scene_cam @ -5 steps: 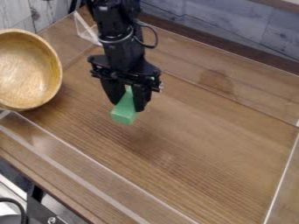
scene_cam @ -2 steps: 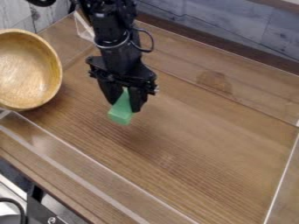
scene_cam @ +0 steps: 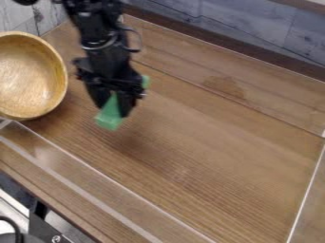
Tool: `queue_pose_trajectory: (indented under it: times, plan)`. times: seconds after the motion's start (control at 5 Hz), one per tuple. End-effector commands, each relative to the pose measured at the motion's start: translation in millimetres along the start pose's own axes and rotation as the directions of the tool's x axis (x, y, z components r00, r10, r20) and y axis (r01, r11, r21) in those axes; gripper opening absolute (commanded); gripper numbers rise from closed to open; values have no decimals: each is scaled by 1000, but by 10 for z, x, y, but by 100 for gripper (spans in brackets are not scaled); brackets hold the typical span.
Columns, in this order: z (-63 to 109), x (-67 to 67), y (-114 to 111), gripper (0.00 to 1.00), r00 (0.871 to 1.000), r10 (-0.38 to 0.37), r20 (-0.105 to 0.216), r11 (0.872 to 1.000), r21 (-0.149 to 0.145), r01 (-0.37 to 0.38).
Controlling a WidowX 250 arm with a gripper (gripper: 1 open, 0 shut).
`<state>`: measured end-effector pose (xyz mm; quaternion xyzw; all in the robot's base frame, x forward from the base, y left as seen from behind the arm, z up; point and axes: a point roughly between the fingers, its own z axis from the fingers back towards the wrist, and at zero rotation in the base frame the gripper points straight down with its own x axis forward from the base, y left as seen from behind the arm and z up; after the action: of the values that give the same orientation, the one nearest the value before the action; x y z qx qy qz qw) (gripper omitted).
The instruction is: Put green stick into wooden bowl
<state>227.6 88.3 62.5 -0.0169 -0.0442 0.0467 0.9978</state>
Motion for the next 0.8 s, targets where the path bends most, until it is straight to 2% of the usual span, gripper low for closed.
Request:
queue_pose_trajectory:
  times: [0.0,0.4,0.6]
  plan:
    - [119,6,397,0,998,-10,55,999,33,8]
    - [82,-42,993,0,998,-25,66,997,68,21]
    - [44,-50,1067,0,998,-12,63,997,71,7]
